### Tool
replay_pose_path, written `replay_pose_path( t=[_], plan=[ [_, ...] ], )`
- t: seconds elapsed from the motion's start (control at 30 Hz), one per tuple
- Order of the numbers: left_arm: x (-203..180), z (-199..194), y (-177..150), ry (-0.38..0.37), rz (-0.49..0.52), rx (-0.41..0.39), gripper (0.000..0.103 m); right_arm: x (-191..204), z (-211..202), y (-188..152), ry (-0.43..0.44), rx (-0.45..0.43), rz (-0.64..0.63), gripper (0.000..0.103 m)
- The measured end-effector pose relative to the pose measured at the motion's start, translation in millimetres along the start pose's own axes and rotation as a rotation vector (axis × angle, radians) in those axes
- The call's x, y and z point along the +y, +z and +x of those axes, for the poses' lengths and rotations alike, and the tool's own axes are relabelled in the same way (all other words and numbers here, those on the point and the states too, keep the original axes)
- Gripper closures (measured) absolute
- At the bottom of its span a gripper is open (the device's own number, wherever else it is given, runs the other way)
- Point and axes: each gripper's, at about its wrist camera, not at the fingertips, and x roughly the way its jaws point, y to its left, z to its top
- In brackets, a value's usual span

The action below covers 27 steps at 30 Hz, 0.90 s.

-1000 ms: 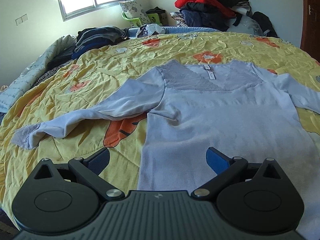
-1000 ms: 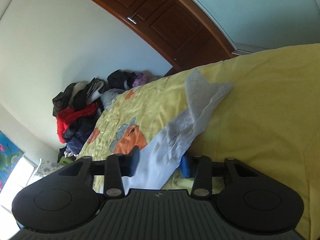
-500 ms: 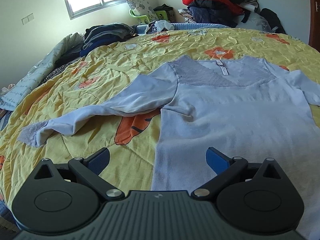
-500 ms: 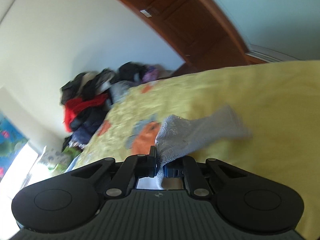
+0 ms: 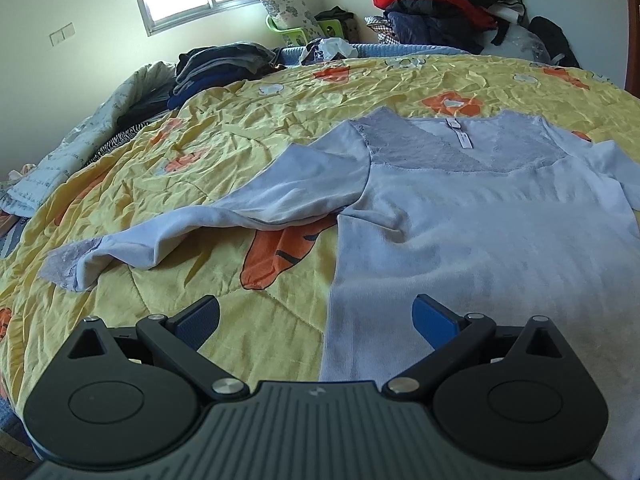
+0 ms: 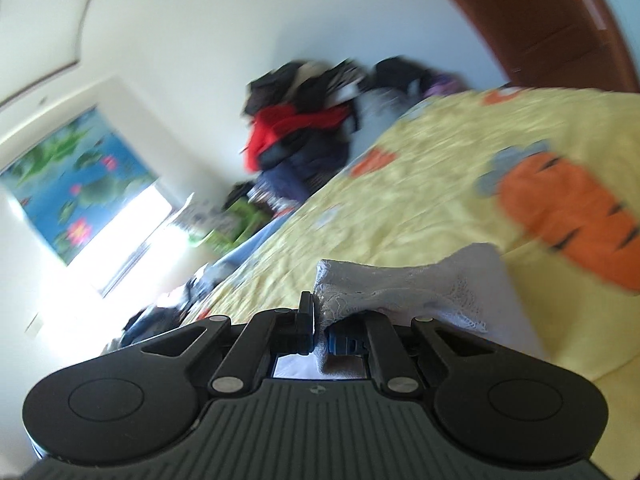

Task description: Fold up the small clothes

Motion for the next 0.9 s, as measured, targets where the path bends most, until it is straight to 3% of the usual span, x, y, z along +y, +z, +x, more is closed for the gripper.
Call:
replay_pose_path(
  t=[0.53,0.9],
  plan=[
    [26.1,11.6,-4.0,0.027,-0.065,0.022,0.000,128.1,32.1,-90.2,0.196,0.249,-0.115,0.091],
    [45.5,19.6,-8.9,0.042,-0.107,0.046,0.000,173.3,67.0,-130.6,0.245,0.371,-0.076,0.091]
  ],
)
